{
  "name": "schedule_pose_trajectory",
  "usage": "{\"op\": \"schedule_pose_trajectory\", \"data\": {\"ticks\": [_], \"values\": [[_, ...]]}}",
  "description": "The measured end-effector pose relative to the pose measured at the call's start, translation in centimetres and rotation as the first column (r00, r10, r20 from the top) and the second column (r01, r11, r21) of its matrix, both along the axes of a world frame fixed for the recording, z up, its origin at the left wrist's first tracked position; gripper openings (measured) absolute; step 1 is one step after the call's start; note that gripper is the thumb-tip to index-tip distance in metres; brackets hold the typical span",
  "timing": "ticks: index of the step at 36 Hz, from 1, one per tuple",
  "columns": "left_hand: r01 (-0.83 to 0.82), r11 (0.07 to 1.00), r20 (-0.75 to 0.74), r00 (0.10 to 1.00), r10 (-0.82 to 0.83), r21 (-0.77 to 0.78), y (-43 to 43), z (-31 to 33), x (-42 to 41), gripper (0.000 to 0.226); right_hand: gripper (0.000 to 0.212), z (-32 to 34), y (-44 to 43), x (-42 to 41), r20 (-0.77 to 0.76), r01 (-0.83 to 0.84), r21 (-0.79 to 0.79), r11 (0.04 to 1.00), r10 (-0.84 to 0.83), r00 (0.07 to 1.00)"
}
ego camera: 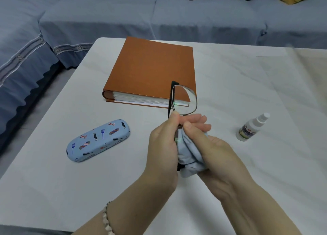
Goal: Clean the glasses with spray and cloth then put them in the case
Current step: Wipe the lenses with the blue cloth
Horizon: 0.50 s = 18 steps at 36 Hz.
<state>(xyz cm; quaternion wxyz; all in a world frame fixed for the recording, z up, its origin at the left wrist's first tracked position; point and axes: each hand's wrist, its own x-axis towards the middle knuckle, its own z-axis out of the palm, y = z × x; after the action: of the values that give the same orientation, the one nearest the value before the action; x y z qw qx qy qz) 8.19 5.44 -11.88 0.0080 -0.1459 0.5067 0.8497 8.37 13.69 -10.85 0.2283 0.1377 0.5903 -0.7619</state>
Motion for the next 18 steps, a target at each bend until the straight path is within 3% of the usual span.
{"op": "schedule_pose_trajectory", "data": {"ticks": [5,12,18], "values": [[-0.067,0.997,0.011,0.998,0.067,0.033,0.2,0.8,0.2,0.046,0.062,-0.5,-1.3,0.8,-0.070,0.158,0.035,0.987,-0.155,0.985],[-0.146,0.986,0.016,0.989,0.145,0.077,0.7,1.2,-0.2,0.047,0.052,-0.7,-1.9,1.6,-0.145,0.292,0.058,0.955,-0.282,0.948],[-0.213,0.969,0.086,0.975,0.204,0.122,0.3,0.9,-1.0,0.042,0.050,-1.3,-2.4,2.6,-0.244,0.304,0.124,0.945,-0.268,0.932]]}}
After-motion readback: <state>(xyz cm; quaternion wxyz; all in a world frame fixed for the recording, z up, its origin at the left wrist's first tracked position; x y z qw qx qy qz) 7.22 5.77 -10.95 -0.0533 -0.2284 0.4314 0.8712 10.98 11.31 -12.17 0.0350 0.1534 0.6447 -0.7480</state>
